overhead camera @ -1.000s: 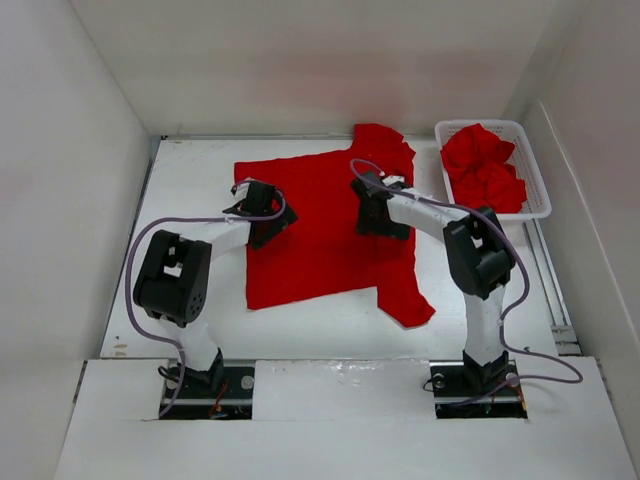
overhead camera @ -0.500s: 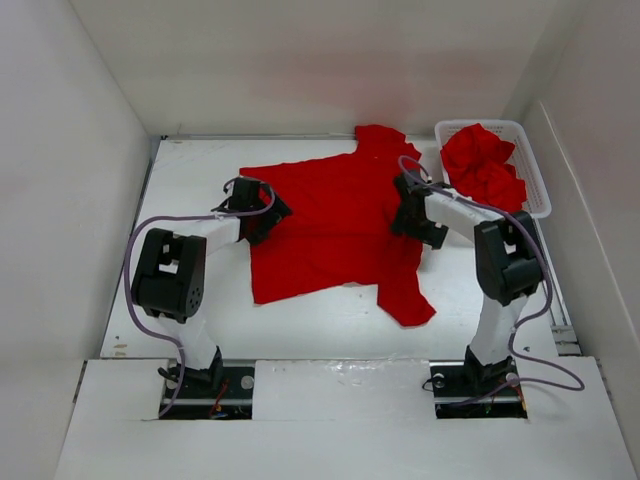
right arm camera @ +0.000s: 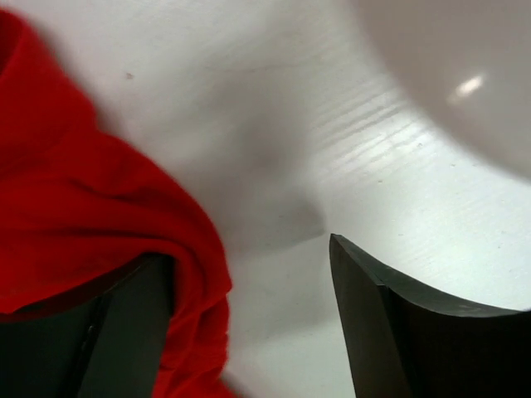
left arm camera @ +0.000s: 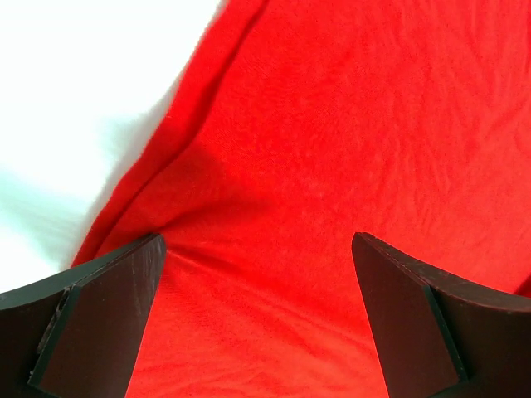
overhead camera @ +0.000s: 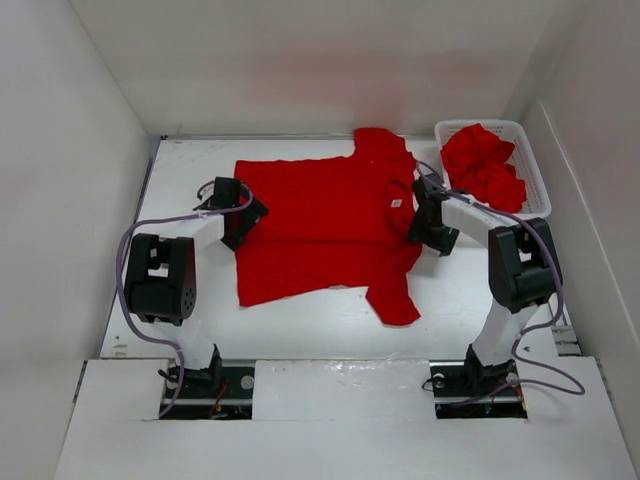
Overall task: Fold and stack the t-shirts
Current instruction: Flatten out the tshirt
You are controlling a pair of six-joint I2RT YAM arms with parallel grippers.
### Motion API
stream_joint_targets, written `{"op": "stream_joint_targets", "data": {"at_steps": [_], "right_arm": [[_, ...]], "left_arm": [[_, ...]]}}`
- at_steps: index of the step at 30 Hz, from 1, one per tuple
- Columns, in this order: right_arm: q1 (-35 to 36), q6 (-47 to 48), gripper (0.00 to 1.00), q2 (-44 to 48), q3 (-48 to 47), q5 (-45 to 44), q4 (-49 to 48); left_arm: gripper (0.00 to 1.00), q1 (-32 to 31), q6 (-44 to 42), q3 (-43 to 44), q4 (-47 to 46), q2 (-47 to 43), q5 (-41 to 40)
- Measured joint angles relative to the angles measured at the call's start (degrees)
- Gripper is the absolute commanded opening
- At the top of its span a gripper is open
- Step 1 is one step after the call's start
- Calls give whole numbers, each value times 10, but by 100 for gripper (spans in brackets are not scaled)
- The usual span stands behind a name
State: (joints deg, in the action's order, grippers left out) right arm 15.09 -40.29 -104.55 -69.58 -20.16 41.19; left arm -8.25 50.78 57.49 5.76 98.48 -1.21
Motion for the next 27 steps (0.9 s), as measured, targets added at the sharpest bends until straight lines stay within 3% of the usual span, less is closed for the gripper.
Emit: {"op": "stream_joint_targets", "data": {"at_steps": [5,11,14,17,24,27], "right_arm": [[-63,0,88,57,65,43,3],[-189,9,91,131,130,107,12],[-206,29,92,152,136,131,16],[-147,50,97,167,117,136,19],[100,81,100,165,-37,107,7],[136,88,100,119,-106,109,-11]], "left_arm": [[99,45,0,-7,15,-10,-6],[99,61,-5,-8,37,-17,-32],[99,63,-14,-8,48,-21,-35],[99,64,-28,-9,66,-32,-32],[99,28,-73,42,99,-86,-23],[99,20,-95,85,86,-93,-13]]}}
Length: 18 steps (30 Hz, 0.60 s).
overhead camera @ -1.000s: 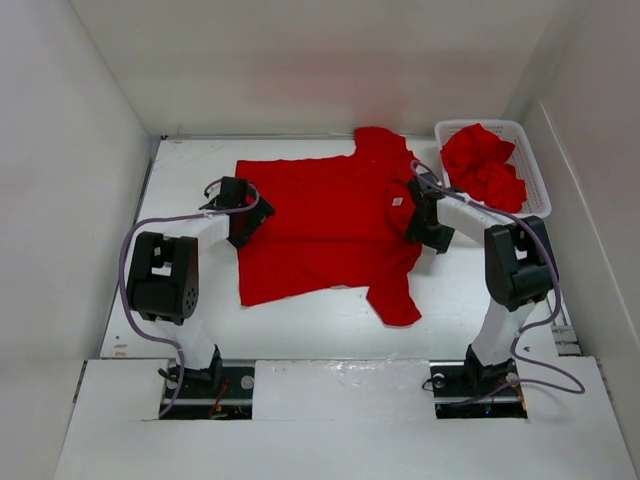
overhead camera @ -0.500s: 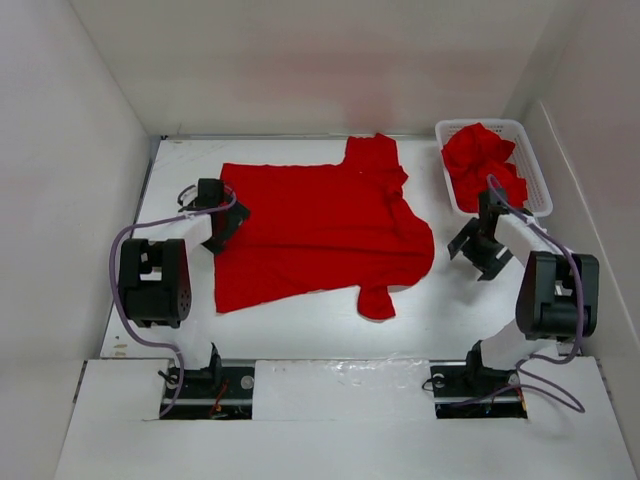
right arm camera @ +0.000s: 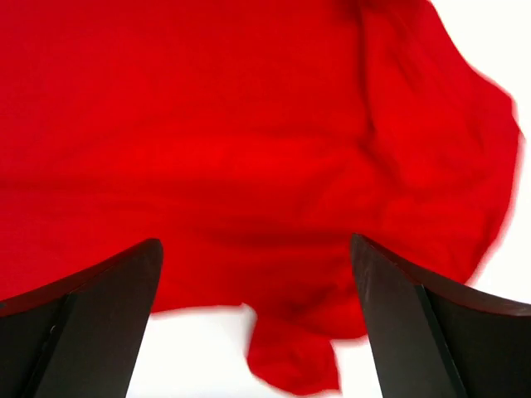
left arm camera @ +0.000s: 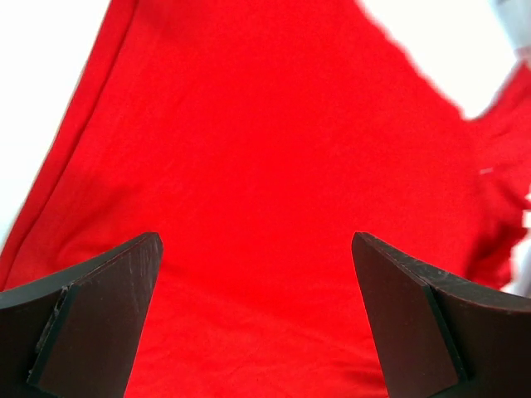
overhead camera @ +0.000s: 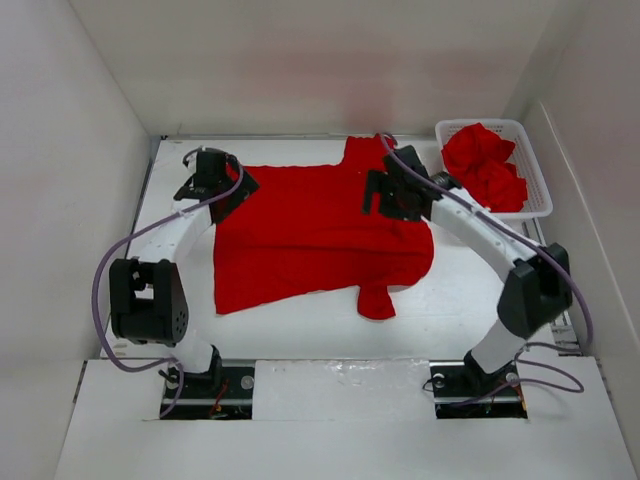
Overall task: Fold and stack the t-shirts
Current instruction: Flatten out the tshirt
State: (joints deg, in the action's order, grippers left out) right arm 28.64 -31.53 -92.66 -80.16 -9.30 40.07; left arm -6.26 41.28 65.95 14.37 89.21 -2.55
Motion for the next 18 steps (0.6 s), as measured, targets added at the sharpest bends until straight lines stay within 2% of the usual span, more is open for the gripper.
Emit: {"op": "stream_joint_targets", "data": {"at_steps": [4,11,14,18], "right_arm": [[-2,4,100,-136,-122,4,-16],[-29,20,100,-365,-317,38,-13],[-43,24,100,-414,-365,54,-4],[-67,27,100,-433,-376,59,8]], "left_arm": [[99,0,-25,89,-9,49,4],[99,13,-61,256,-15,236,17],[99,23,-71,301,-4,304,22],[99,30,-87,339,15,361,16]]}}
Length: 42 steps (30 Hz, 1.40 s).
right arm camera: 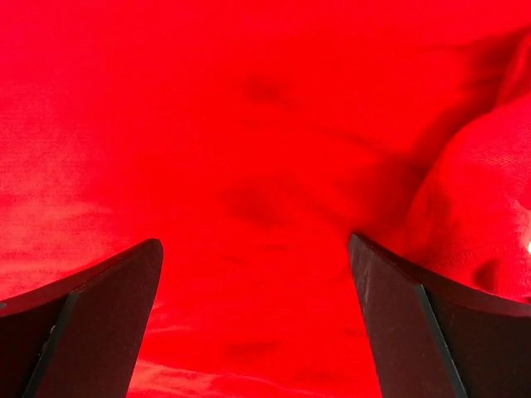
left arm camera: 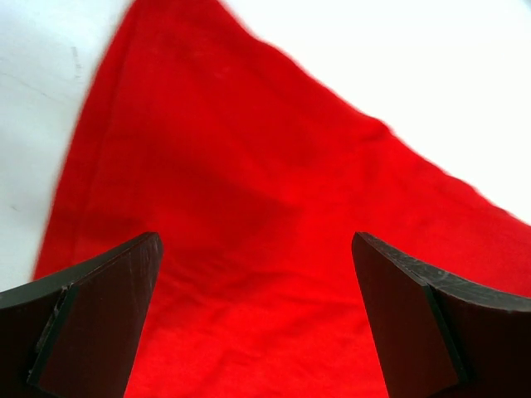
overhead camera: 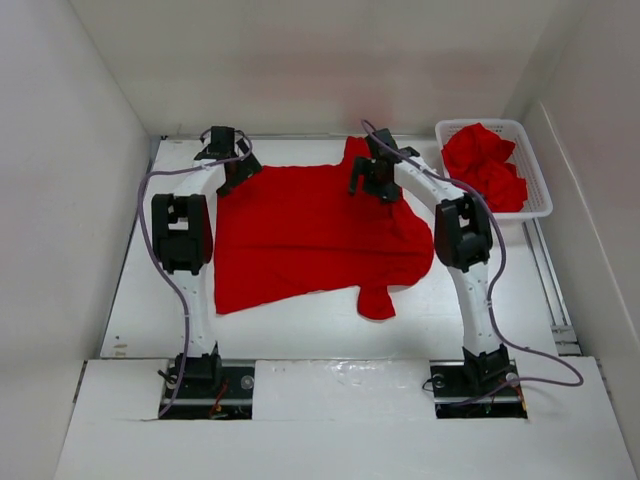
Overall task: Fold and stack the t-shirts
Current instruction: Flatten out the tshirt
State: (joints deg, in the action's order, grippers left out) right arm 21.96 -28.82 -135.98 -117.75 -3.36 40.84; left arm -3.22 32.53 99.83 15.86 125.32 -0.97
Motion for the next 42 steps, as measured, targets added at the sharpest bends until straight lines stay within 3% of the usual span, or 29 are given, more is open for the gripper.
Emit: {"op": "stream_joint_targets", "data": {"at_steps": [11,17,21,27,32,38,42], "right_arm": [[-108,-10,100,12,21,-109,12],[-85,14,100,17,16,-154,27],[-44,32,100,26,12,-155,28],[0,36,100,35,11,-146,33],[-6,26,100,54,55,-137,33],[-21,16,100,66,90,-125,33],[-19,16,100,66,92,-122,31]], "left_arm": [[99,31,-7,40,37,44,-31],[99,92,-1,38,26,44,-26],[99,97,-2,38,28,41,-22],[99,61,-29,37,30,3,-21],[99,-15,-71,51,25,-28,-30],[99,-108,-105,116,39,14,-34],[99,-119,-113,124,57,54,-31]]}}
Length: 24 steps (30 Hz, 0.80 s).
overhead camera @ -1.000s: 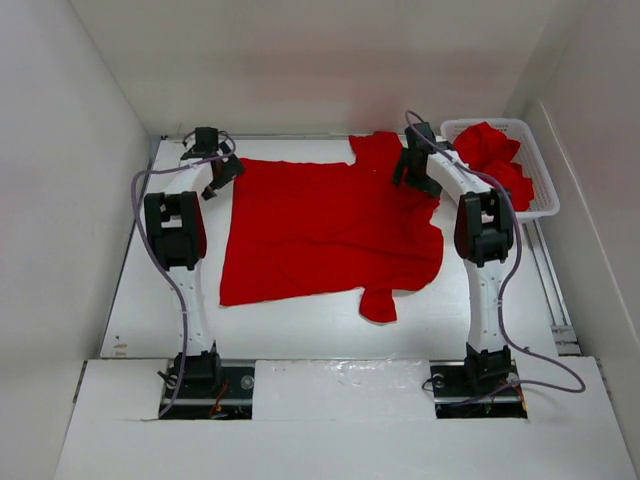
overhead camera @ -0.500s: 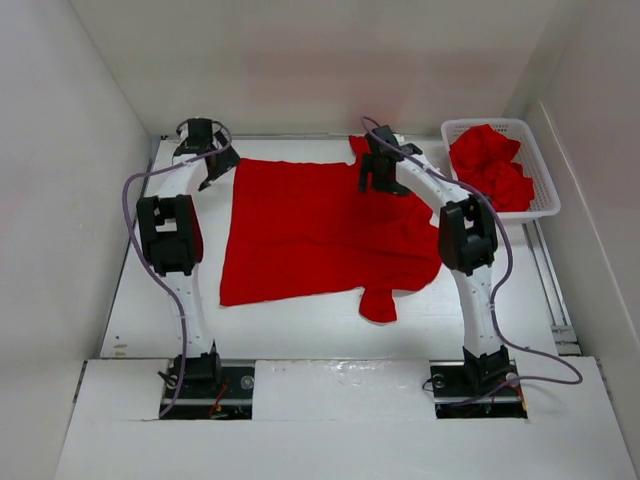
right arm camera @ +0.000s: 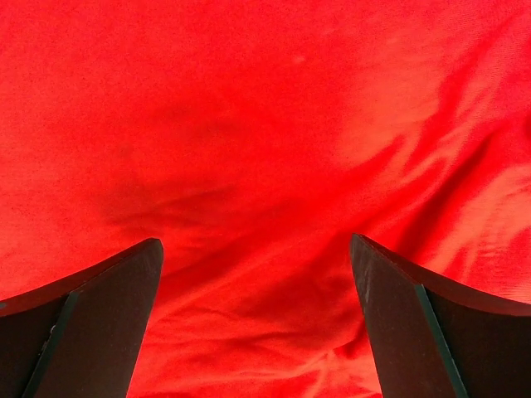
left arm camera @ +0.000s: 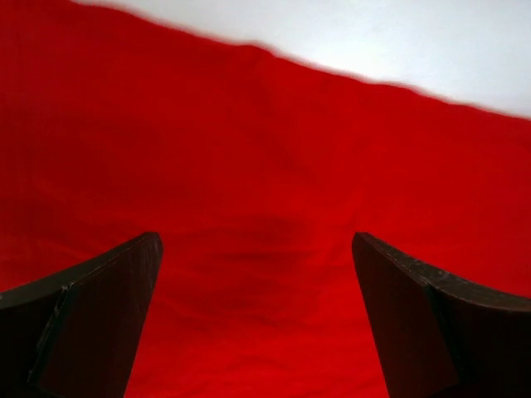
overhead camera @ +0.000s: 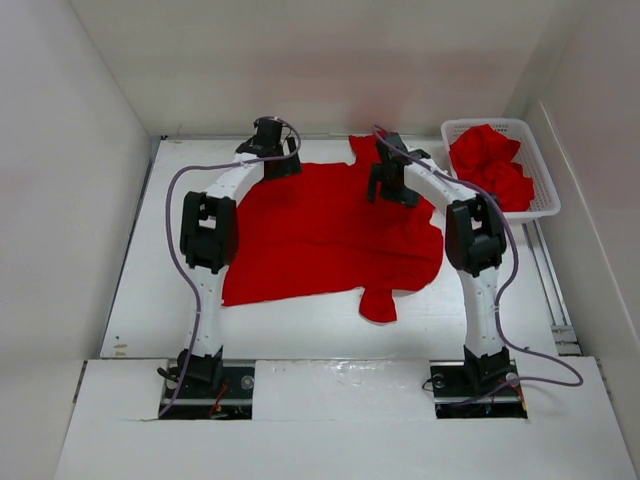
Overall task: Fold and stack the t-shirts
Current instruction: Flatten out the tshirt
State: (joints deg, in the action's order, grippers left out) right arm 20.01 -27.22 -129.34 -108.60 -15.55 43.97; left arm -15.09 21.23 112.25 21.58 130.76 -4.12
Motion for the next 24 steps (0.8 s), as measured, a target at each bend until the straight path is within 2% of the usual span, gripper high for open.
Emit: {"op": "stream_joint_targets", "data": {"at_steps": [5,10,14,19,20,22,24], "right_arm": [[19,0,100,-16,-21,25,0],[45,4,100,-72,-92,44,7],[56,4,100,-111,-163,75,6],[59,-2,100,-149,-228,127,-10],[58,-7,95,-156,-239,140,-19],[54,-17,100,-167,-251,167,-44],[48,-25,100,-175,-260,184,-61]], "left_arm": [[99,39,-3,-11,18,33,-2],[99,69,-12,0,29,42,-35],[99,91,-11,52,50,72,-27],[99,148,-6,96,51,95,8],[99,160,-7,113,53,105,9],[99,177,-9,158,60,131,7],[99,190,-11,192,61,152,4]]}}
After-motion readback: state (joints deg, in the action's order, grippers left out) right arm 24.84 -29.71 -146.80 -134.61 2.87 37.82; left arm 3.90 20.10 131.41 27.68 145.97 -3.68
